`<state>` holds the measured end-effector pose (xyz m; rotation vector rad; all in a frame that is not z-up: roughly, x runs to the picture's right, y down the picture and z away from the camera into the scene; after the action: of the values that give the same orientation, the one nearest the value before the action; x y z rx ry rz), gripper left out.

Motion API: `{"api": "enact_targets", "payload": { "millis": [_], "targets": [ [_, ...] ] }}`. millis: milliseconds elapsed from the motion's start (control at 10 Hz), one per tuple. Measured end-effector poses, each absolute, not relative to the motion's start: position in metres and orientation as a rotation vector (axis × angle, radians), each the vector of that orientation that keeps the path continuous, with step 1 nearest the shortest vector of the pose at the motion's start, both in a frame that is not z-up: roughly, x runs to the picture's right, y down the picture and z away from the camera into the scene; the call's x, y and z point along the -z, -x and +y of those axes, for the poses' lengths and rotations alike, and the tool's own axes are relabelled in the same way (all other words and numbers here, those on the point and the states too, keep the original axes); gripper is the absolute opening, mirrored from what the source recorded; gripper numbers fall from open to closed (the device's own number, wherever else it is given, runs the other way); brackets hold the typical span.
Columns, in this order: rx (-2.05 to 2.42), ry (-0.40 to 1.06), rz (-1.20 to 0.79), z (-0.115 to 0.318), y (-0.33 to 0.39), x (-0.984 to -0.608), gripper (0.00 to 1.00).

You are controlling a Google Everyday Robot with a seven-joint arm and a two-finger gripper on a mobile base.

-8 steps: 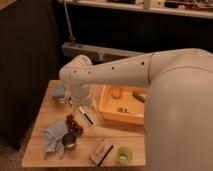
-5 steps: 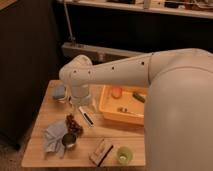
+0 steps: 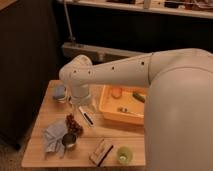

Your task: Place pepper in metal cup

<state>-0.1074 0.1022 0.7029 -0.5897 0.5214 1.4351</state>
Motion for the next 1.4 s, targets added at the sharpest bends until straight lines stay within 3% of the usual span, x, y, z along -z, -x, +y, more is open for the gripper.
{"api": "enact_targets", "payload": {
  "millis": [1400],
  "targets": [
    [-1.422,0.556,0.487,0.095,0.087,-0.701,0.65]
  ]
}}
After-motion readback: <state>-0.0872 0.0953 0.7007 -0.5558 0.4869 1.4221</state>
